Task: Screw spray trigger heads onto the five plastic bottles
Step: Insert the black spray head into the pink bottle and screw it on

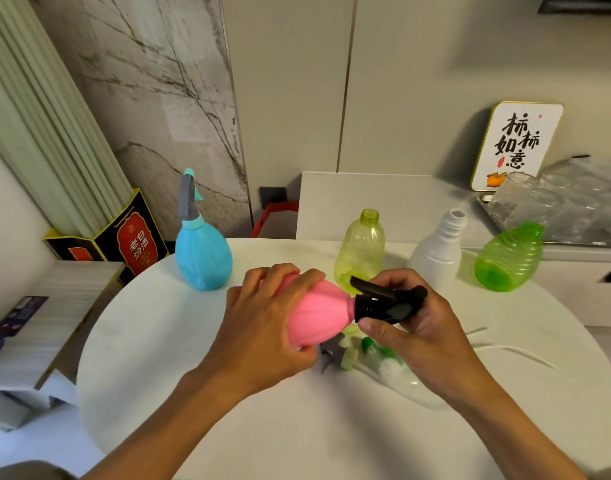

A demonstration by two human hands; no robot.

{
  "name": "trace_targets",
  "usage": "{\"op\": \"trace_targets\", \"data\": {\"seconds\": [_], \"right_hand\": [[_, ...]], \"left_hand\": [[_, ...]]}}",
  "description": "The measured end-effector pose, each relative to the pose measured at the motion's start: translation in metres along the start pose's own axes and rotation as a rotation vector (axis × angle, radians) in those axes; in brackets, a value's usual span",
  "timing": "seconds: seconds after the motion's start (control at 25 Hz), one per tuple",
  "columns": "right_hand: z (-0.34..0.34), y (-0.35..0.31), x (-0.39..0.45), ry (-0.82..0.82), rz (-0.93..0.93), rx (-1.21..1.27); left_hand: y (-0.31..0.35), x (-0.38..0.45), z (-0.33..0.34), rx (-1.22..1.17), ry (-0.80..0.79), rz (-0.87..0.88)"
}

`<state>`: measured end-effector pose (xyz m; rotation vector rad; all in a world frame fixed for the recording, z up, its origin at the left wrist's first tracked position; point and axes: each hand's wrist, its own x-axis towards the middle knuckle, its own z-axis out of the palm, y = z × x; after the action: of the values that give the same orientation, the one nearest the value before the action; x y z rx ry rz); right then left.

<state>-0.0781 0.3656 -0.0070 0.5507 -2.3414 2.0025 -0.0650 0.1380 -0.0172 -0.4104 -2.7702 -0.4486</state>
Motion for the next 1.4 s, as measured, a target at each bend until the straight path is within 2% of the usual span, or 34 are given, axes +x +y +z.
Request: {"op": "trace_targets", "data": {"seconds": [0.12, 0.24, 0.36, 0.44, 0.52, 0.64, 0.8, 0.88, 1.0, 1.04, 1.16, 1.32, 1.4], "right_hand": [[-0.004, -0.003, 0.000, -0.082, -0.080, -0.192], [-0.001, -0.004, 0.001, -0.017, -0.048, -0.108], [0.002, -0.002, 0.000, 0.104, 0.058, 0.031], [0.006, 0.000, 0.000, 0.142, 0.122, 0.033], [0.010, 0.000, -0.002, 0.134, 0.071, -0.123], [0.003, 0.001, -0.003, 0.029, -0.158, -0.640], [-0.011, -0.002, 0.000, -0.183, -0.187, -0.929], [-0.016, -0.002, 0.001, -0.151, -0.235, -1.019], [-0.026, -0.003, 0.002, -0.007, -0.369, -1.061], [-0.030, -0.005, 0.003, -0.001, -0.371, -1.060], [-0.029, -0.006, 0.001, -0.101, -0.208, -0.980], [-0.013, -0.003, -0.003, -0.041, 0.042, -0.463], [-0.004, -0.005, -0.004, -0.004, 0.231, -0.216]], "left_hand": [[-0.002, 0.000, -0.003, -0.002, -0.050, 0.013], [-0.002, -0.001, -0.005, -0.017, -0.060, 0.007], [0.001, -0.002, -0.004, -0.032, -0.051, -0.012], [0.003, -0.002, -0.002, -0.047, -0.054, -0.018], [0.004, 0.000, -0.001, -0.056, -0.055, -0.020], [-0.003, 0.003, 0.001, -0.075, -0.066, -0.033], [-0.017, 0.007, -0.004, -0.117, -0.113, -0.078], [-0.018, 0.006, -0.005, -0.137, -0.128, -0.072], [-0.016, 0.003, -0.005, -0.126, -0.123, -0.021], [-0.015, 0.003, -0.006, -0.119, -0.112, -0.009], [-0.015, 0.004, -0.011, -0.069, -0.061, 0.006], [-0.011, 0.005, -0.014, -0.023, 0.010, 0.016], [-0.011, 0.004, -0.014, 0.027, 0.069, 0.038]]}}
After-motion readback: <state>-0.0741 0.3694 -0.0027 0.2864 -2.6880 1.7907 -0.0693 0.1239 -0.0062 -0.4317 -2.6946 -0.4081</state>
